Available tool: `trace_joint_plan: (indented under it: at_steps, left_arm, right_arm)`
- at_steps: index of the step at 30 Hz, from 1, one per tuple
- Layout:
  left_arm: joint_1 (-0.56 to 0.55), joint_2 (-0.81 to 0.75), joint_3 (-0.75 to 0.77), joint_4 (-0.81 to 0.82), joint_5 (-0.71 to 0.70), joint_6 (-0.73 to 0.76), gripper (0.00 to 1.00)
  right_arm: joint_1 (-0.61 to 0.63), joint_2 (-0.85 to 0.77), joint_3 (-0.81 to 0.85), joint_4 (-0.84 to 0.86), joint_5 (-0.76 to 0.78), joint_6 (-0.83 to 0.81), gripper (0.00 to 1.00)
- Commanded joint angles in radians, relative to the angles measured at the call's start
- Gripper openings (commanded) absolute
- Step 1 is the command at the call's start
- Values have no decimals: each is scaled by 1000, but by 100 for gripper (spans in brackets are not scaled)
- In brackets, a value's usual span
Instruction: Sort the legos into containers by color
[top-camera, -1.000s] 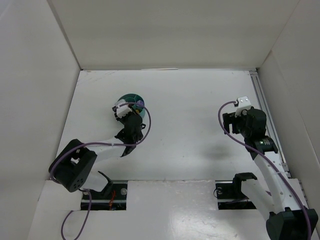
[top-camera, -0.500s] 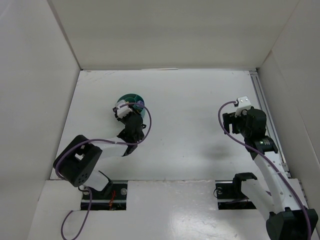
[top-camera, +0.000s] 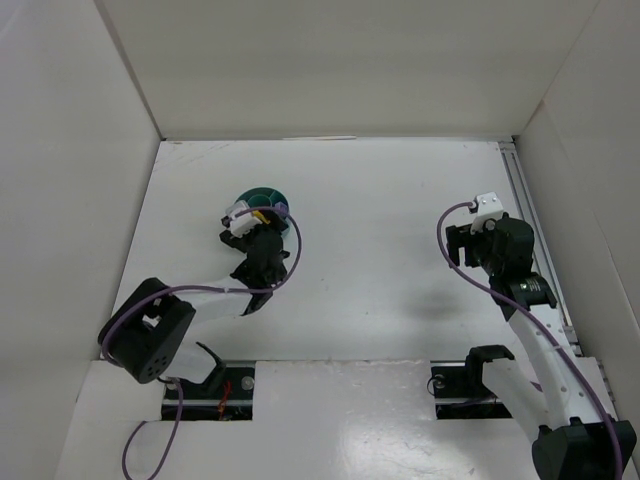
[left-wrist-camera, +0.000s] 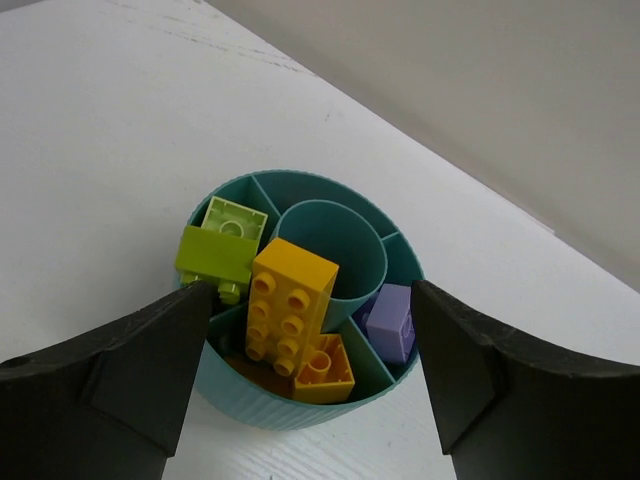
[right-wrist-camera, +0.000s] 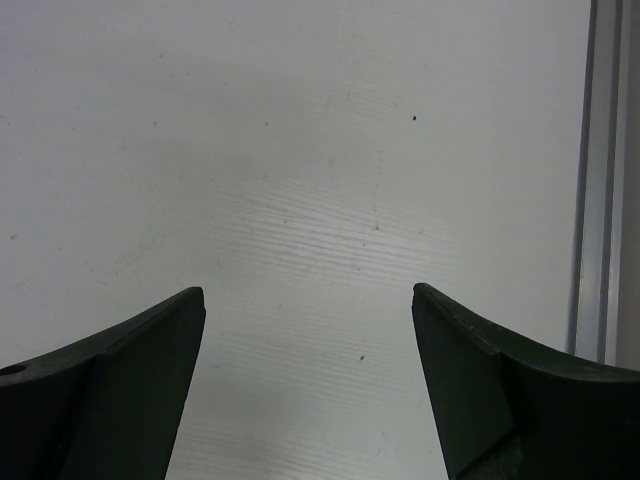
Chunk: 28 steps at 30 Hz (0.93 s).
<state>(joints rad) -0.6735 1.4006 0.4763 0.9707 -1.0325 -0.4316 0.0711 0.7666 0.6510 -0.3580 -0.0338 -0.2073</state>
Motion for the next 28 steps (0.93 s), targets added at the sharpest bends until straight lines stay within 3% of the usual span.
trace_joint_plan:
  at_steps: [1,4,5,12,13,17,20,25,28]
  left_arm:
    - [-11,-74,53,-50,5,-9,79]
    - [-20,-147,100,-209,47,-22,98]
    - [-20,-190,128,-246,48,-32,100]
    - [-31,-359,301,-787,175,-257,100]
    - [-21,-359,330,-923,233,-280,100]
    - [3,-355,475,-1220,389,-350,100]
    - [18,-342,528,-1410,417,-455,100]
    - [18,-394,504,-1466,445,-492,100]
    - [18,-509,435,-1457,456,-502,100]
  right_arm:
    - [-5,-12,22,47,-9,-12,89]
    - [-5,-21,32,47,-47,-33,92]
    - [-5,-21,32,47,-60,-43,95]
    - [-14,-21,32,47,-80,-52,99]
    - [-14,-21,32,47,-80,-52,99]
    - [-14,-30,22,68,-100,-52,99]
    - [-14,-30,22,77,-100,-52,99]
    - [-14,-39,-8,109,-155,-41,99]
    - [-14,-50,-30,131,-186,-53,99]
